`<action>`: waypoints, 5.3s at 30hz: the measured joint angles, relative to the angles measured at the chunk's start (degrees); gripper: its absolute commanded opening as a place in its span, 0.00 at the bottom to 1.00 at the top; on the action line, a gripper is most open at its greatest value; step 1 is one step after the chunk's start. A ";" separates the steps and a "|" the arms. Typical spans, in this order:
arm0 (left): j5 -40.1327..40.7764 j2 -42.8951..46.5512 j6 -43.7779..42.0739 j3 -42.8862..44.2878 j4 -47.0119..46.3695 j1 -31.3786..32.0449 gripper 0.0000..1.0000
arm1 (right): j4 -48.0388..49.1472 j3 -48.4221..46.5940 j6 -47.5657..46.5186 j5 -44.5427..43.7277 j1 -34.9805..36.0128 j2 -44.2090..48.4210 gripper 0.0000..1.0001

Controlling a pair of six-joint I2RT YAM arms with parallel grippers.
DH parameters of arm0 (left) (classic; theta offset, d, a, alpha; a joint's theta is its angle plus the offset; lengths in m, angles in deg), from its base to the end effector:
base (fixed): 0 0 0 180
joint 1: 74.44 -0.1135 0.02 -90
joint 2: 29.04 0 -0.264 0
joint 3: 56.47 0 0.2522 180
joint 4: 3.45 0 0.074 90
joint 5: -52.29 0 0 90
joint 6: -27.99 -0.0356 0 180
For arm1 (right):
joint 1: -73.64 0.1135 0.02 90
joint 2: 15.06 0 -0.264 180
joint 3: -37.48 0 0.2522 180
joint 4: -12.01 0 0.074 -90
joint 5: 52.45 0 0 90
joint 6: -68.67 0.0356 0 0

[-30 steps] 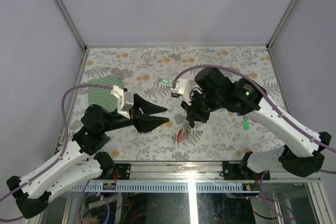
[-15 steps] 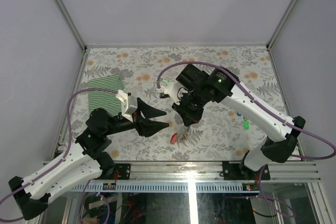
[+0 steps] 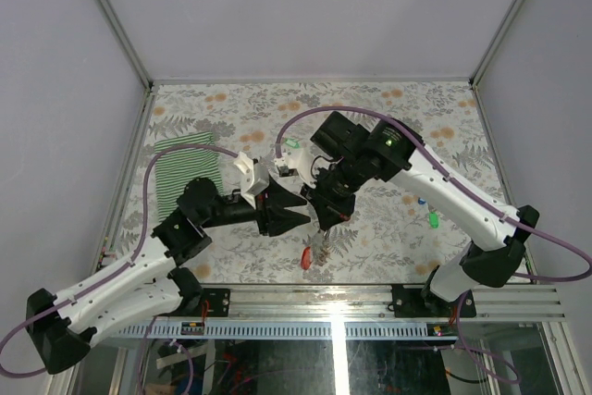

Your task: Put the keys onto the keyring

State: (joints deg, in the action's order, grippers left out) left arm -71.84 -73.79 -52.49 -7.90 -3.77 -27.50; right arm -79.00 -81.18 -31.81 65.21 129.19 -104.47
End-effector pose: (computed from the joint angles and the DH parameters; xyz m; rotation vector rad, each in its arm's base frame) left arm 0.1133 -0.1505 0.3236 0.9878 1.3121 -1.2149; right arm 0.1489 0.2462 0.4077 -1.6329 2.2020 0.8859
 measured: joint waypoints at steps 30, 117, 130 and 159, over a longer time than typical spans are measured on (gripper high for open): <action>-9.94 -6.05 -2.40 4.50 0.90 0.02 0.31 | 3.43 1.70 -0.28 0.35 0.07 3.74 0.00; 9.11 1.70 7.61 -1.77 -9.64 1.40 0.00 | 66.47 49.29 41.94 -20.61 0.39 41.57 0.38; 8.66 2.05 8.76 -1.77 -10.78 1.40 0.00 | 69.44 49.92 44.13 -20.20 0.39 41.81 0.38; 8.63 2.71 8.90 -1.77 -10.84 1.40 0.00 | 69.92 50.05 44.74 -16.35 0.39 39.95 0.18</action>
State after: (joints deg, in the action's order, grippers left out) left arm -63.20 -71.08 -43.59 -9.67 -14.61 -26.10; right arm -9.08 -31.13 12.93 48.86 129.59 -64.51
